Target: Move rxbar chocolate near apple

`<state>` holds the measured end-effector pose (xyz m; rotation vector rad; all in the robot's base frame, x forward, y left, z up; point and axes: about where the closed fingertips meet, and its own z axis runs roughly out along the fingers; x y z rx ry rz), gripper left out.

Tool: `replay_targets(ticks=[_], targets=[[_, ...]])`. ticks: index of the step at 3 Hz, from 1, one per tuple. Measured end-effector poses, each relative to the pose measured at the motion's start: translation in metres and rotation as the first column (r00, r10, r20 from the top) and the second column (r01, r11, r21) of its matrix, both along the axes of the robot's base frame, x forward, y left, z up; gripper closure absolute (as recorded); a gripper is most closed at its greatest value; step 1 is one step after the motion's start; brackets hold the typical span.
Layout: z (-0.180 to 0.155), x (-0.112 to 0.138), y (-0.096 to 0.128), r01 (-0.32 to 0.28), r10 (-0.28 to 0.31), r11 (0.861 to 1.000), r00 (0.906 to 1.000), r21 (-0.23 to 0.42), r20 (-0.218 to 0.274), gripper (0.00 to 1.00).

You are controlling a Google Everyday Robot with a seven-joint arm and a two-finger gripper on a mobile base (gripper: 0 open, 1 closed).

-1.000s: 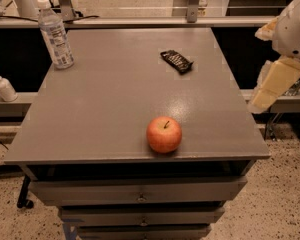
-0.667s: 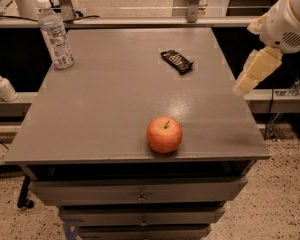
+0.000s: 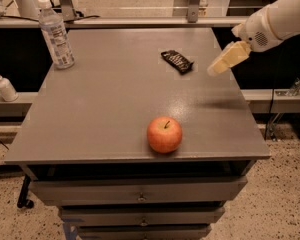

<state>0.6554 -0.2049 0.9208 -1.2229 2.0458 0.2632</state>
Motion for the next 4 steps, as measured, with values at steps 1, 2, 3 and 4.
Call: replay_targets(ticks=[1, 2, 3, 4], targets=[[-0.016, 0.037, 0.016, 0.005, -0.009, 0.994, 0.9992, 0.105, 0.039, 0.00], [-0.031, 0.064, 0.036, -0.001, -0.011, 0.989, 0.9967, 0.146, 0.081, 0.00], [-0.047, 0.084, 0.056, -0.003, -0.011, 0.990, 0.9956, 0.143, 0.093, 0.00], [-0.065, 0.096, 0.066, 0.009, -0.018, 0.990, 0.9981, 0.141, 0.059, 0.00]])
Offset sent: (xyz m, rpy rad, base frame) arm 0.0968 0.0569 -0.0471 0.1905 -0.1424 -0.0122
